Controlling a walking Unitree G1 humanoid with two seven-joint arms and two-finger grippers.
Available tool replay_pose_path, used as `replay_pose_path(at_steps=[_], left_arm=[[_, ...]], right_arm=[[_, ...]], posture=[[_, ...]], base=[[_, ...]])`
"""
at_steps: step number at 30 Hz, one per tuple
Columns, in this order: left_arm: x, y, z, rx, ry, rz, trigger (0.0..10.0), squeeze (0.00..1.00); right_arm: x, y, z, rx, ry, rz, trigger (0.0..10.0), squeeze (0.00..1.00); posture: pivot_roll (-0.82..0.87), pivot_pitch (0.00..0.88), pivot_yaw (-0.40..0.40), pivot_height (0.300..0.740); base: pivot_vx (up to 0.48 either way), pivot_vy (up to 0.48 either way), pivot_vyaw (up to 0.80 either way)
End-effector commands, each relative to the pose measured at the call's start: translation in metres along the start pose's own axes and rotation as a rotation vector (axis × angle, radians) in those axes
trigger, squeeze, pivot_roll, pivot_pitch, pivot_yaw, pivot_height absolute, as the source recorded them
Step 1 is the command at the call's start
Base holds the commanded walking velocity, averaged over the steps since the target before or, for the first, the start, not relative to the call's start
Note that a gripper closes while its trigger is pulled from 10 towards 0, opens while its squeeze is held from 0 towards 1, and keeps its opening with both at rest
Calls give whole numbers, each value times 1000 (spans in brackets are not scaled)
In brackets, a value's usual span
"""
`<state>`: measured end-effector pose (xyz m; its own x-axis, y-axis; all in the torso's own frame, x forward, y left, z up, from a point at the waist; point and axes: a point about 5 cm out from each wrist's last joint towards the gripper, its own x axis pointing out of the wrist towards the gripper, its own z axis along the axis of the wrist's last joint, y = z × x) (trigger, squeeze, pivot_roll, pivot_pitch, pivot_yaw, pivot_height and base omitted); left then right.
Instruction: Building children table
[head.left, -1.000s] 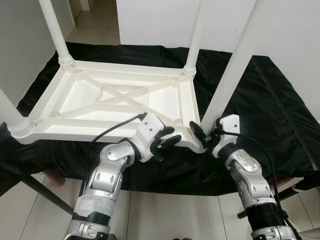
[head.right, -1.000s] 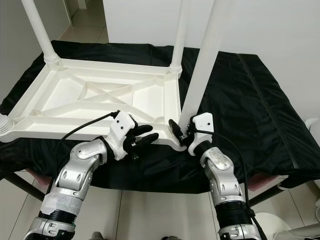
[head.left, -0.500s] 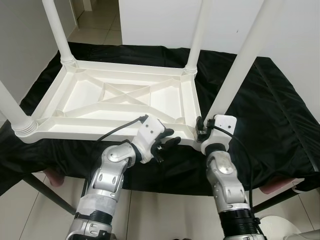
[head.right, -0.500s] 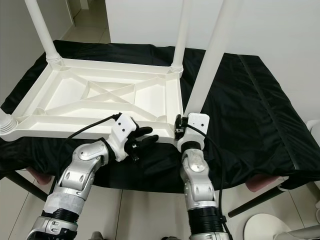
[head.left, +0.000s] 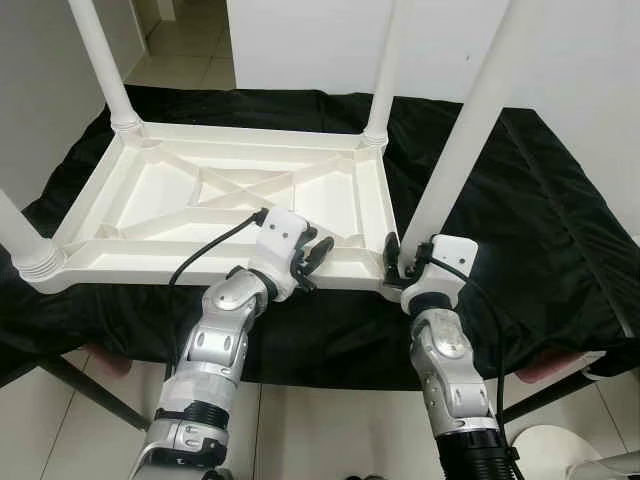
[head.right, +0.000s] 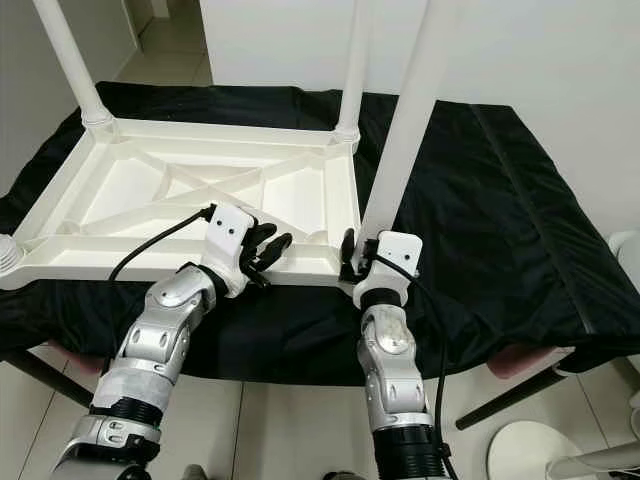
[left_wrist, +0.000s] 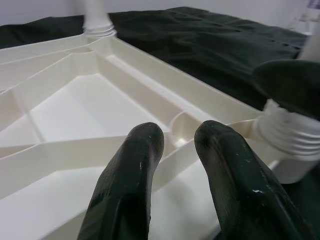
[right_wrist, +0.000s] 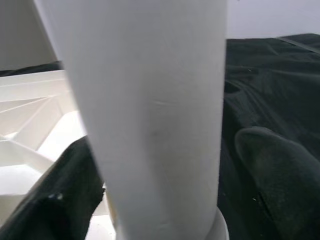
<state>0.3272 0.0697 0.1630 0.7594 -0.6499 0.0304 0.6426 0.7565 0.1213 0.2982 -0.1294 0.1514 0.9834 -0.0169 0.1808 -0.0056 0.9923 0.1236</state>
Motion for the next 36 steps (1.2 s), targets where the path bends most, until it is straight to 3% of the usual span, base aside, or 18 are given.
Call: replay_pose_path(at_steps=[1,2,3,8,16,22,29,30,31,32,36], left_arm=[[0,-4,1,9,-4,-43,10000,0],[-1,-5,1,9,-7,-57,10000,0],[-4,-6,1,12,-11,-83,10000,0],[-15,-14,-3,16,-10,-169,10000,0],[-37,-27,-9,18,1,-335,10000,0],[-43,-30,-9,34,21,-399,10000,0],[-44,-31,-8,42,34,-397,10000,0],[-44,-31,-8,44,34,-395,10000,0],[-43,-30,-8,43,34,-391,10000,0],[-44,-30,-7,43,33,-390,10000,0],[-44,-30,-7,44,34,-388,10000,0]], right_arm=[[-3,-3,0,11,-1,24,10000,1000],[-3,-7,1,-8,-4,65,10000,925],[-3,-12,1,-14,4,112,10000,0],[0,-28,5,-94,9,287,10000,0],[8,-43,5,-155,35,449,10000,0],[17,-49,-1,-182,98,595,10000,0],[23,-53,-7,-206,139,660,10000,0],[24,-53,-8,-201,146,668,6078,0],[24,-53,-8,-204,149,671,2902,0],[25,-54,-9,-199,153,680,353,0],[26,-55,-11,-201,159,688,0,0]], posture=[[-24,44,4,740],[-23,44,4,740],[-18,42,-1,740],[-14,37,-6,740],[-1,18,-19,740],[4,11,-26,740],[17,8,-32,740],[17,8,-32,740],[21,8,-37,740],[22,10,-38,740],[23,11,-39,740]], base=[[0,0,0],[0,0,0],[0,0,0],[0,0,0],[0,0,0],[0,0,0],[0,0,0],[0,0,0],[0,0,0],[0,0,0],[0,0,0]])
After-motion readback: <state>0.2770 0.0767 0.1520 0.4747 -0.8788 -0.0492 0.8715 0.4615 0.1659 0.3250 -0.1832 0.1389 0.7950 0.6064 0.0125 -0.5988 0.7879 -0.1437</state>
